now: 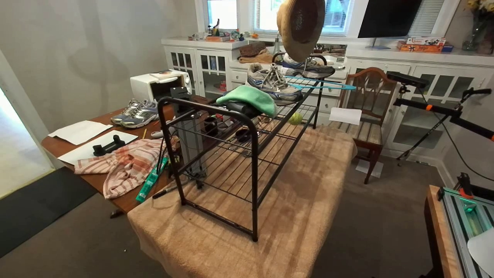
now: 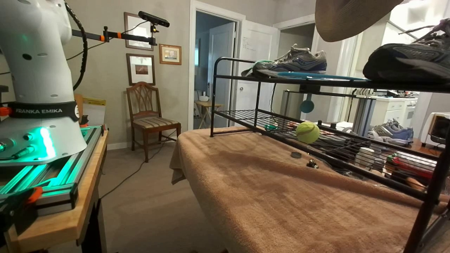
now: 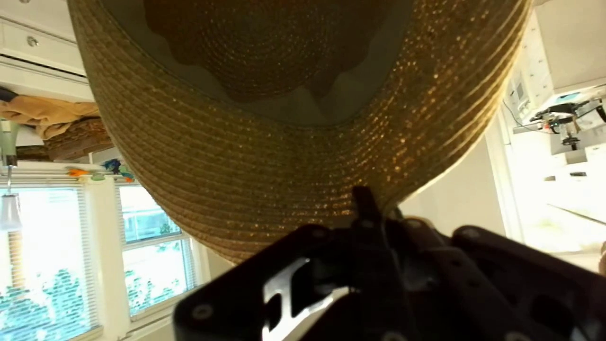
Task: Pick up the hat and put it on top of the stand
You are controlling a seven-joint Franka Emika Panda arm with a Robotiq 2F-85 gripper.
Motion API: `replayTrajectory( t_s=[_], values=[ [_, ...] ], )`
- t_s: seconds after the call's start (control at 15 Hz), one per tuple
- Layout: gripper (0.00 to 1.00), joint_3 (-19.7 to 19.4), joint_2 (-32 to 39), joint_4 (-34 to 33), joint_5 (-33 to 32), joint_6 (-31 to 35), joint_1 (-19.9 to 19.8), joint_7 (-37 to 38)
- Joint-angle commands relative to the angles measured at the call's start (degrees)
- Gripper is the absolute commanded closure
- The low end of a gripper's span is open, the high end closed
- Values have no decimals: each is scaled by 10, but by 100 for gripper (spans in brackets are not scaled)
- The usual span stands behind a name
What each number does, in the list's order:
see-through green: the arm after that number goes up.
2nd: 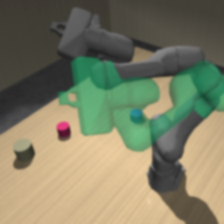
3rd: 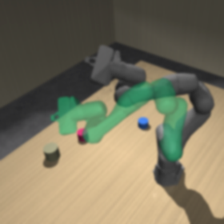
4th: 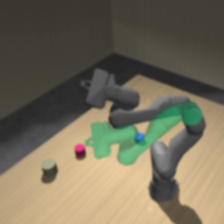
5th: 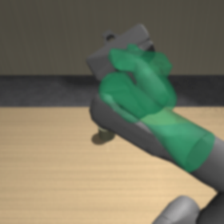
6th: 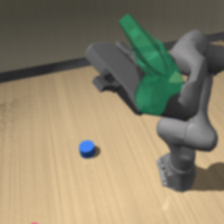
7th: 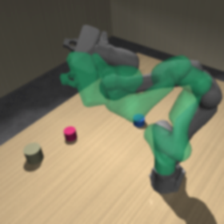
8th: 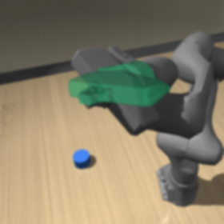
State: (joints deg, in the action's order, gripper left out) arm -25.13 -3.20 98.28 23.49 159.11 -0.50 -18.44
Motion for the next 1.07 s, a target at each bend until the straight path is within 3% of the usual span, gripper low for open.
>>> replayTrajectory(
  t_s=[0.0, 0.27, 0.53, 0.73, 0.8, 1.0],
  values=[
    [99, -4, 46, -20, 20, 48, 0, -5],
    [99, 9, 98, -37, 67, 116, 2, -30],
    [99, 54, 146, -63, 150, 182, -12, -95],
    [99, 125, 191, -111, 224, 252, -50, -188],
    [99, 167, 204, -132, 245, 276, -76, -231],
    [99, 267, 230, -157, 240, 302, -153, -296]
  ],
)
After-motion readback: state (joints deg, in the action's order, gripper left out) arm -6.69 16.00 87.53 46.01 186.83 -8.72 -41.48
